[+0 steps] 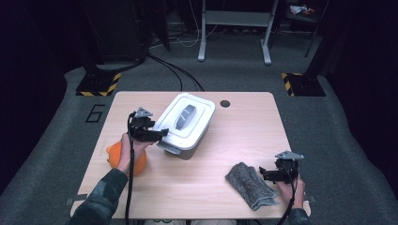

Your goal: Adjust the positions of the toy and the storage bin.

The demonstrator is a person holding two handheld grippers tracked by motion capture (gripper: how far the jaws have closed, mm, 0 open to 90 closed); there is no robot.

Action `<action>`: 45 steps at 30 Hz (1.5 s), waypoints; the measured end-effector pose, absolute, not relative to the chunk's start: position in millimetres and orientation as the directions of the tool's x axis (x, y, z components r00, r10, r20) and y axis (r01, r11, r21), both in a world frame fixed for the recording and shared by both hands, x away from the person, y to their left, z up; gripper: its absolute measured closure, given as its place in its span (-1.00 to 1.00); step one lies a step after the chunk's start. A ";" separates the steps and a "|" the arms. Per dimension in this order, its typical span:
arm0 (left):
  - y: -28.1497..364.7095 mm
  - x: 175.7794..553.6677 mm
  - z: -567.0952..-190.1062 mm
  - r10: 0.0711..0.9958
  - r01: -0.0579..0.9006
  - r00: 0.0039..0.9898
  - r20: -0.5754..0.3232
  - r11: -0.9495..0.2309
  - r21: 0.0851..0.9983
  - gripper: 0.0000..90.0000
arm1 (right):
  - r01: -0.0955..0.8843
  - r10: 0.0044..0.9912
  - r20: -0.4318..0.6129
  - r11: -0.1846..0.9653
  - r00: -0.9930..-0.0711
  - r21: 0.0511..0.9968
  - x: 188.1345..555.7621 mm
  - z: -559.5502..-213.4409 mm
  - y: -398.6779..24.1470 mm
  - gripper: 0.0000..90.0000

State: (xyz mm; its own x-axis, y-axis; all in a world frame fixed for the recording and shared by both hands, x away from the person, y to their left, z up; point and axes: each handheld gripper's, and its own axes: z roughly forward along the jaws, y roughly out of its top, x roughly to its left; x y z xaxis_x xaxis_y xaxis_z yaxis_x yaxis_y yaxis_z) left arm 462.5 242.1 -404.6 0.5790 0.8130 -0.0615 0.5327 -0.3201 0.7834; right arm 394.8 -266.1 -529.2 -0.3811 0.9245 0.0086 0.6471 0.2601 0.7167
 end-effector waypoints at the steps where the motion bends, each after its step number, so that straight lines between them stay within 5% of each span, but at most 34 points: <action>1: 241.0 461.0 -404.8 0.813 0.531 0.579 -0.067 -0.313 0.787 -0.40 | 0.647 0.925 0.008 0.260 -0.381 0.717 394.8 -529.2 -266.1 -0.99; 19: 243.3 439.5 -408.5 0.765 0.505 0.644 -0.020 -0.405 0.762 -0.62 | 0.647 0.925 0.008 0.260 -0.381 0.717 394.7 -529.2 -266.1 -0.99; 45: 203.5 420.3 -423.1 0.740 0.483 0.672 -0.030 -0.407 0.775 -0.59 | 0.647 0.925 0.008 0.260 -0.381 0.717 394.8 -529.2 -266.1 -0.99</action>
State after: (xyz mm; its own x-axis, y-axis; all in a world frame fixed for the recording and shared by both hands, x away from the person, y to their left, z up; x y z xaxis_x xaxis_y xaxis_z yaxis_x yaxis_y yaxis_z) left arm 420.3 203.5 -423.1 0.6716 0.7403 -0.0299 0.4830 -0.4069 0.7754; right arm 394.8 -266.1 -529.2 -0.3808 0.9246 0.0083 0.6469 0.2600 0.7169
